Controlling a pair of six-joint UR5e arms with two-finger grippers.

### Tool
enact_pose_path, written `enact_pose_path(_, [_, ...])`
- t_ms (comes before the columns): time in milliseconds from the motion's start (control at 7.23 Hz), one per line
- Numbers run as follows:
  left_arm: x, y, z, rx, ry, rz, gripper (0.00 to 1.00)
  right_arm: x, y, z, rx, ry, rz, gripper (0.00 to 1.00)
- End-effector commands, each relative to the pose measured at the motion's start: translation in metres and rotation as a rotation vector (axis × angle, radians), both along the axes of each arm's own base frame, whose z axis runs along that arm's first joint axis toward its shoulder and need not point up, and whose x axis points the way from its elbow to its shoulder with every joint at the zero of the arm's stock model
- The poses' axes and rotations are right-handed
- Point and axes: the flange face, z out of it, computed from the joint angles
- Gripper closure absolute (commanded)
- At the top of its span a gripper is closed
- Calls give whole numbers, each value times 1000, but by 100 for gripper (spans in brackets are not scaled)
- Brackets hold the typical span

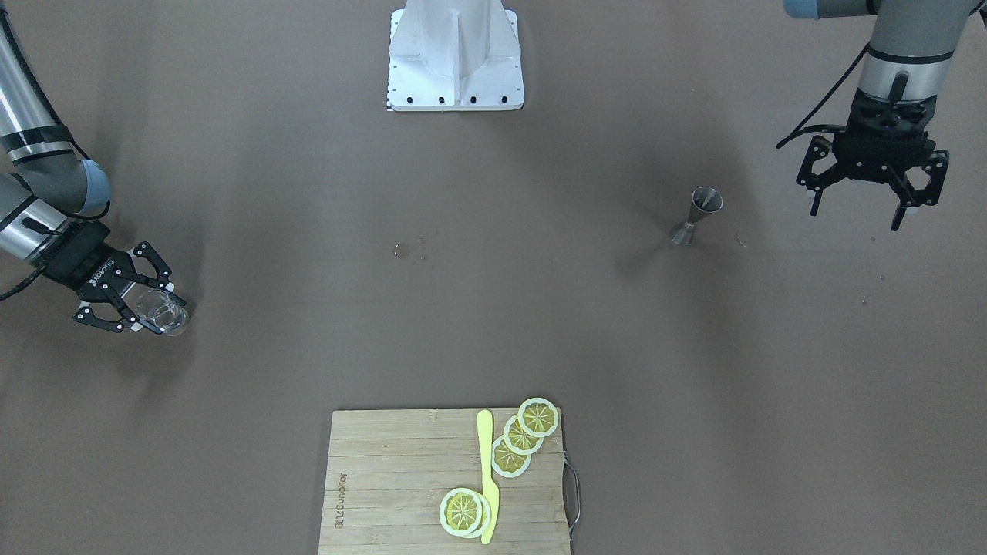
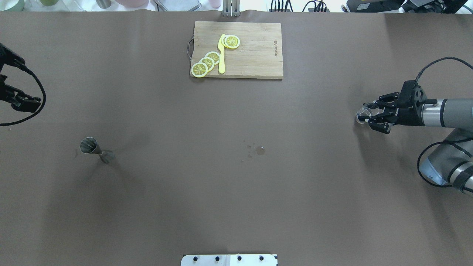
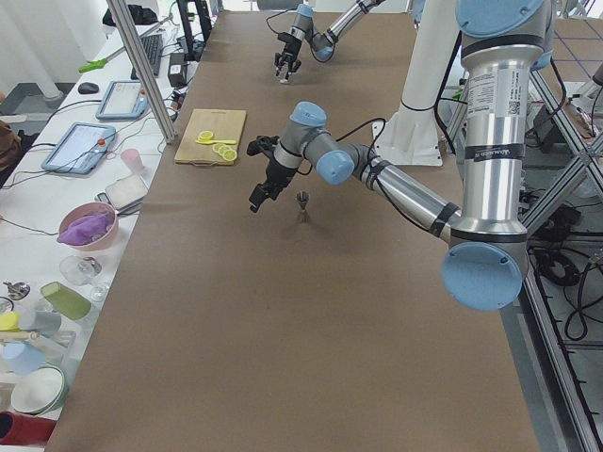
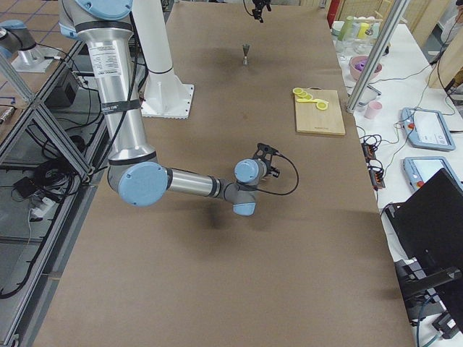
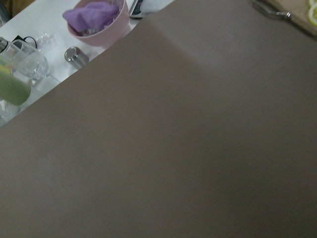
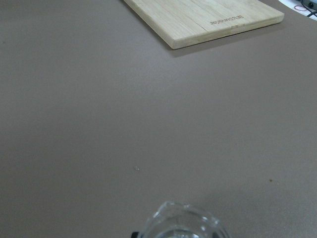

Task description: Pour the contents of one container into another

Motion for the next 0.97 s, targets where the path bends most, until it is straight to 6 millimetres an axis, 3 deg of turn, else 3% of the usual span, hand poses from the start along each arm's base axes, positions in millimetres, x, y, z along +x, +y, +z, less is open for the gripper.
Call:
enact_pose_path(0, [-26, -5, 26, -164, 7, 32, 1, 0, 0, -2, 0, -1, -1, 100])
enact_pose_path(138, [-37, -5, 31, -216, 20, 61, 1, -1, -1, -2, -2, 1, 0, 91])
enact_pose_path(415, [-84, -23, 63, -242, 18, 156, 1, -1, -1, -3, -5, 3, 0, 47])
enact_pose_path(692, [-108, -33, 95, -232, -28, 216, 1, -1, -1, -3, -8, 6, 0, 35])
enact_pose_path(830, [-109, -34, 107, -254, -32, 217, 1, -2, -1, -3, -6, 5, -1, 30])
